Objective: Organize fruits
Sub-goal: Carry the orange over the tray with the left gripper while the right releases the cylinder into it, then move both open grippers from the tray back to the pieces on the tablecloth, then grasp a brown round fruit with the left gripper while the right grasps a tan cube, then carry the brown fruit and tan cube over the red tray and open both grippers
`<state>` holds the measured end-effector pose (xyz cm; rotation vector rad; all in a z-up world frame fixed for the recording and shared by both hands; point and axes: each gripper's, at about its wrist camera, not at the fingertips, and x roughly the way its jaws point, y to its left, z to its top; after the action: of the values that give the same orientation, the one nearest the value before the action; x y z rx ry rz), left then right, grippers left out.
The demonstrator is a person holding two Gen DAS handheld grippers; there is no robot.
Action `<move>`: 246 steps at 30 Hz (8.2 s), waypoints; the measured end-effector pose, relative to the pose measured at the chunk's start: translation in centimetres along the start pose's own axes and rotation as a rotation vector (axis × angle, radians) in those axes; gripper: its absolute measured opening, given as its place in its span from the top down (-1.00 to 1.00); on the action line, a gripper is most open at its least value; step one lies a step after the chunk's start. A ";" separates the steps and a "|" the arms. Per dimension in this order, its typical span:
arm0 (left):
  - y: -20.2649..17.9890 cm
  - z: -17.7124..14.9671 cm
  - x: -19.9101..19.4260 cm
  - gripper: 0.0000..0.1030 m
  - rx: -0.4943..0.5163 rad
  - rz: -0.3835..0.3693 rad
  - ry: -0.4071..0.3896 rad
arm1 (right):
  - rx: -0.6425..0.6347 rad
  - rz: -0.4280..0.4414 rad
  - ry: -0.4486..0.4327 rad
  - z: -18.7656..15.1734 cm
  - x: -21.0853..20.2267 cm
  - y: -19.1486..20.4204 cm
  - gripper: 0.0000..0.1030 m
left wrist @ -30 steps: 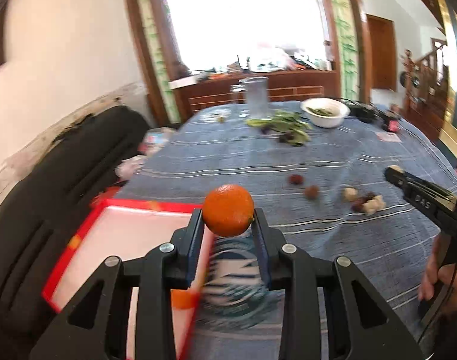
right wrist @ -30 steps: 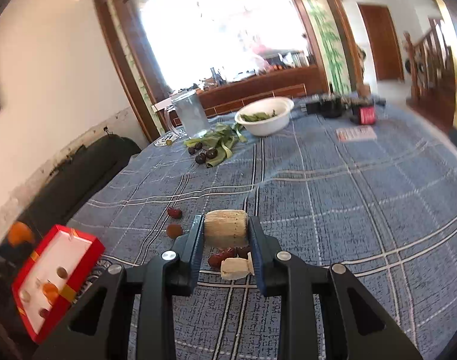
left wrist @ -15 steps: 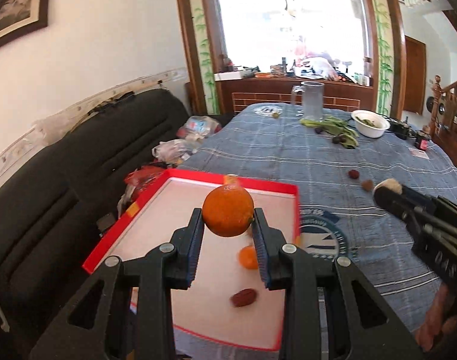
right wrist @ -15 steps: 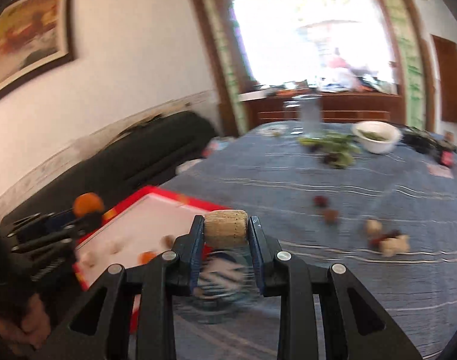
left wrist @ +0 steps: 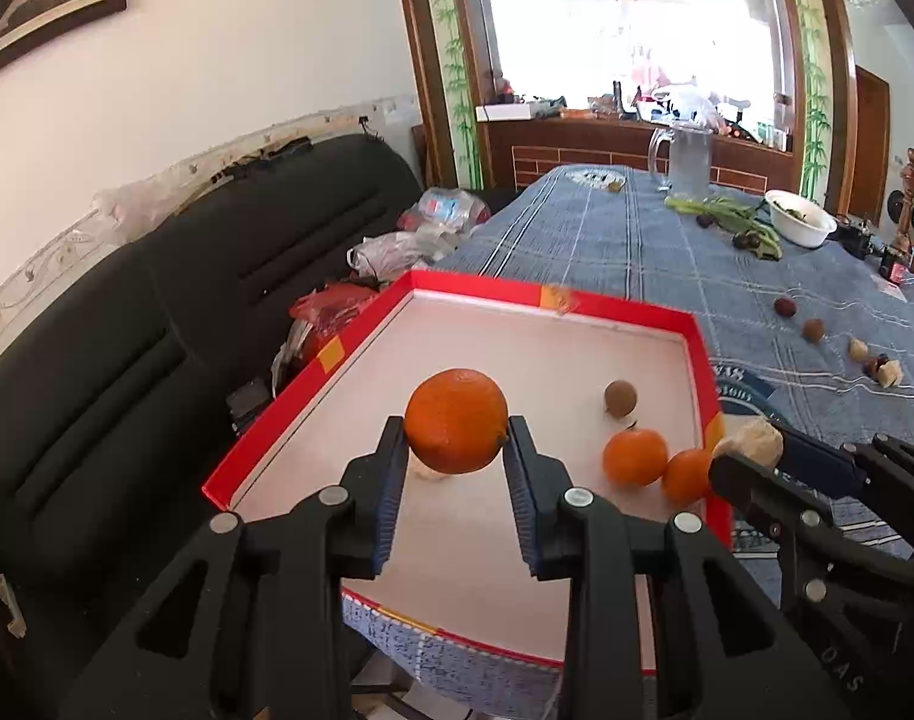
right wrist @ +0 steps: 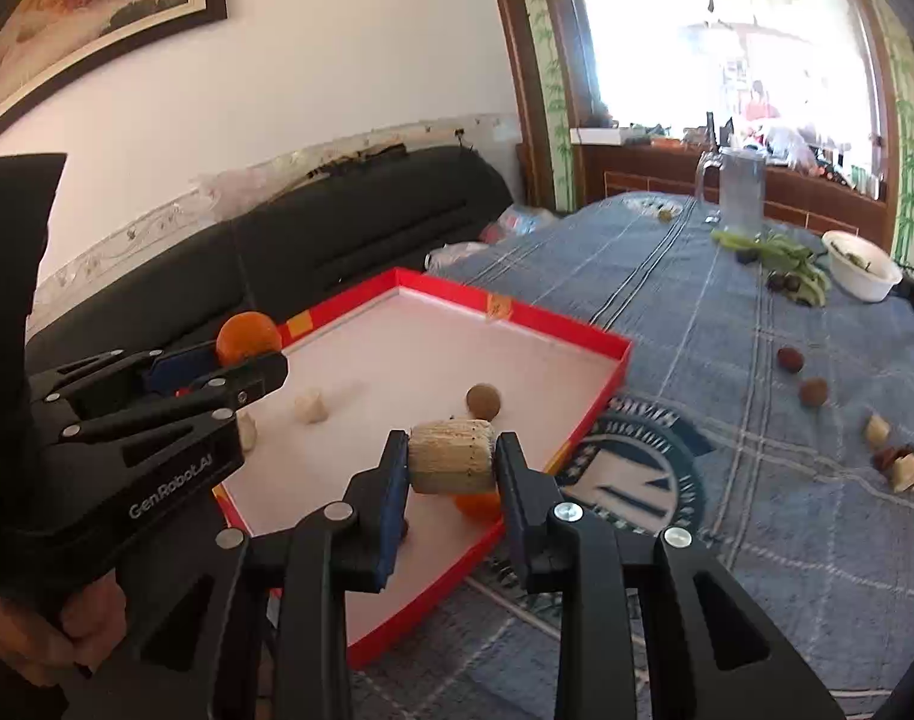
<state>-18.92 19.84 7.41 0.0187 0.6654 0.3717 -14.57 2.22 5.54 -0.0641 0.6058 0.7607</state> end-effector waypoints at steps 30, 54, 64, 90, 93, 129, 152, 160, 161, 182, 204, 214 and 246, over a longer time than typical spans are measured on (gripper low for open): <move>-0.1 -1.2 3.6 0.32 0.025 0.030 0.099 | 0.018 0.017 0.027 -2.2 1.8 1.0 0.46; -0.8 -0.8 1.6 -0.81 0.047 0.114 0.058 | 0.001 0.092 -0.033 -2.7 -0.7 0.4 0.04; -6.9 1.8 -3.2 -0.99 0.123 0.025 -0.048 | 0.067 -0.131 -0.192 -1.6 -8.8 -6.0 -0.36; -15.2 4.8 -12.7 -1.00 0.197 -0.140 -0.226 | 0.216 -0.499 -0.415 -1.7 -21.8 -14.7 -0.53; -16.4 4.7 -13.2 -1.00 0.218 -0.161 -0.233 | 0.226 -0.518 -0.424 -2.0 -22.6 -15.2 -0.54; -17.3 4.9 -12.2 -1.00 0.213 -0.180 -0.230 | 0.275 -0.551 -0.406 -3.5 -24.1 -17.7 -0.54; -15.6 4.7 -9.1 -1.00 0.208 -0.182 -0.182 | 0.211 -0.556 -0.339 -2.4 -21.4 -16.3 -0.54; -16.4 3.3 -0.5 -1.00 0.224 -0.224 0.116 | 0.318 -0.492 -0.042 -3.9 -15.1 -21.4 -0.54; -16.6 3.2 0.2 -1.00 0.221 -0.231 0.139 | 0.331 -0.493 -0.006 -4.1 -14.2 -21.9 -0.54; -21.4 6.5 6.1 -1.00 0.269 -0.231 0.206 | 0.404 -0.200 0.183 -3.5 -5.4 -25.4 -0.23; -28.4 8.2 12.0 -0.60 0.341 -0.345 0.288 | 0.361 -0.315 0.196 -2.4 -3.1 -26.8 0.46; -30.7 8.1 13.9 -0.13 0.323 -0.408 0.322 | 0.408 -0.295 0.191 -2.6 -3.3 -27.1 0.46; -14.3 3.5 -2.7 0.47 0.202 -0.284 0.046 | 0.360 -0.341 -0.056 -1.5 -8.1 -22.2 0.46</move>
<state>-14.02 5.89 9.89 0.1068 0.7375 0.0310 -5.11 -19.50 5.16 0.1819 0.6497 0.3156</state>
